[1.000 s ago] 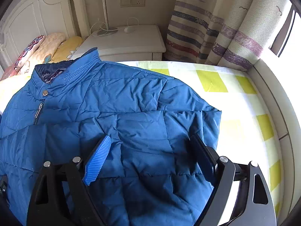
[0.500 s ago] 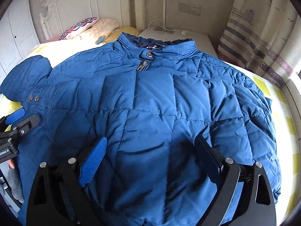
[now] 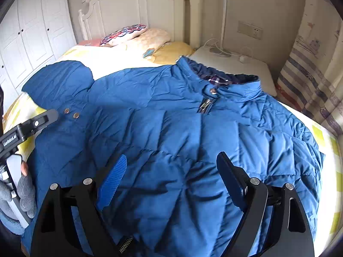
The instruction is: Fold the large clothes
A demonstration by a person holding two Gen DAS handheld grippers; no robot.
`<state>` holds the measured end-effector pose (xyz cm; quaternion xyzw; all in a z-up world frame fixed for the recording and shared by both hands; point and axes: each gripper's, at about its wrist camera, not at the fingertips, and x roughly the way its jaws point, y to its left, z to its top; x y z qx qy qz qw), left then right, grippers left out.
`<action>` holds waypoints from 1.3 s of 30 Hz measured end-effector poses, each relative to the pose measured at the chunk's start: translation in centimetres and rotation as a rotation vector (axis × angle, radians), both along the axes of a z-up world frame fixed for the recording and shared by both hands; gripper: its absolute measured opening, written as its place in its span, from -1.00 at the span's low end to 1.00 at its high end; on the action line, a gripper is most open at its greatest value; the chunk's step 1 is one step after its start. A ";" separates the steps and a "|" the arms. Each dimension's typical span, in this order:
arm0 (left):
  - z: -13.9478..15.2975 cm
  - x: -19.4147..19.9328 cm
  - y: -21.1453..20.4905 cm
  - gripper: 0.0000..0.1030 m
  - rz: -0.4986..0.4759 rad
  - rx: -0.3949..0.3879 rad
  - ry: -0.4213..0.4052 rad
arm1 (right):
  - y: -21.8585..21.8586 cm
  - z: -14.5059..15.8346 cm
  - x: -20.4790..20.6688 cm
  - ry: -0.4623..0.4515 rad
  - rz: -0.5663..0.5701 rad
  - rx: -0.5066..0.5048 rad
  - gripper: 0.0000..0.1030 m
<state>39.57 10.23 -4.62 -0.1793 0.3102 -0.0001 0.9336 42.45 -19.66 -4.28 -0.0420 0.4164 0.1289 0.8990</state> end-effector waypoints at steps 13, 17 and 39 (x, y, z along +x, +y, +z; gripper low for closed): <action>-3.0 7.5 -13.9 0.95 -0.333 0.381 0.252 | -10.9 -3.1 5.0 0.073 -0.338 0.005 0.65; -3.9 7.7 -13.5 0.96 -0.349 0.373 0.261 | -10.8 -3.3 5.5 0.113 -0.272 -0.020 0.68; -3.0 7.2 -11.9 0.96 -0.362 0.264 0.215 | -9.0 0.5 0.5 -0.049 -0.257 0.029 0.78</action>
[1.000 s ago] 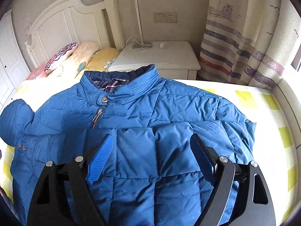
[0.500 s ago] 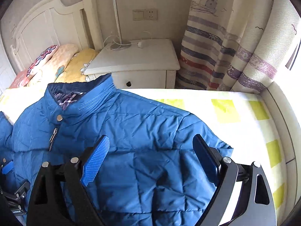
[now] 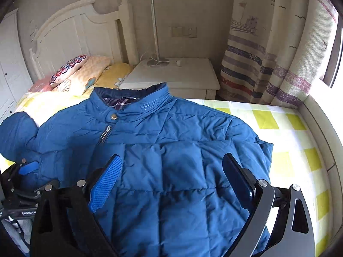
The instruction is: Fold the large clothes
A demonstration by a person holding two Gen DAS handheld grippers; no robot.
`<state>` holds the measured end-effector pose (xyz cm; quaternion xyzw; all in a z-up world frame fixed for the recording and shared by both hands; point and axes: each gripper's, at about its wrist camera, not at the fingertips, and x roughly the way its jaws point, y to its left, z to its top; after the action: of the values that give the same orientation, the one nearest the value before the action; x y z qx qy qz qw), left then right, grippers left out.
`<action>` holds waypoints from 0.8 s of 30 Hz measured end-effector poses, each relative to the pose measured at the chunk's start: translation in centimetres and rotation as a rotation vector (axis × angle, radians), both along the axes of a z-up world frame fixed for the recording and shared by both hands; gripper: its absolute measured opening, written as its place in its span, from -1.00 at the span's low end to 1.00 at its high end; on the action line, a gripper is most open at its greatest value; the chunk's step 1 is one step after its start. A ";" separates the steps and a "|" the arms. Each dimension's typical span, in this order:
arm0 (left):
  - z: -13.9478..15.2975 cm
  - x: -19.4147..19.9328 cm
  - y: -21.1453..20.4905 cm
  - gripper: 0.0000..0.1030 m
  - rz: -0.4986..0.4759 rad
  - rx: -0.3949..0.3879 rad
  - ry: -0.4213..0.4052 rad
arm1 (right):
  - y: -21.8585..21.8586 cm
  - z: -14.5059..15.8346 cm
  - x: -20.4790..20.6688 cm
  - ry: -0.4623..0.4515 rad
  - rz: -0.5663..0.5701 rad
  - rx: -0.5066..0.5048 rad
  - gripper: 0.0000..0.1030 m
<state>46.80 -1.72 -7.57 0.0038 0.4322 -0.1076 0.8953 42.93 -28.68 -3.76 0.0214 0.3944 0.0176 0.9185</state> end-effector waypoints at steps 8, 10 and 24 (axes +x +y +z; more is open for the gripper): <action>2.6 -1.9 13.9 0.67 0.223 -0.653 0.006 | 6.4 -4.5 -3.8 0.090 0.112 -0.082 0.87; 3.0 -4.1 19.7 0.77 0.306 -0.803 -0.070 | 5.7 -4.7 -3.6 0.104 0.102 -0.034 0.89; 0.6 -7.4 50.1 -0.51 1.062 -1.119 -0.226 | 5.0 -4.7 -3.4 0.088 0.109 0.010 0.91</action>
<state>39.39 48.39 -6.96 -0.6449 0.1638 0.1346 0.7343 39.49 -23.72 -8.50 0.0052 0.4347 0.0687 0.8979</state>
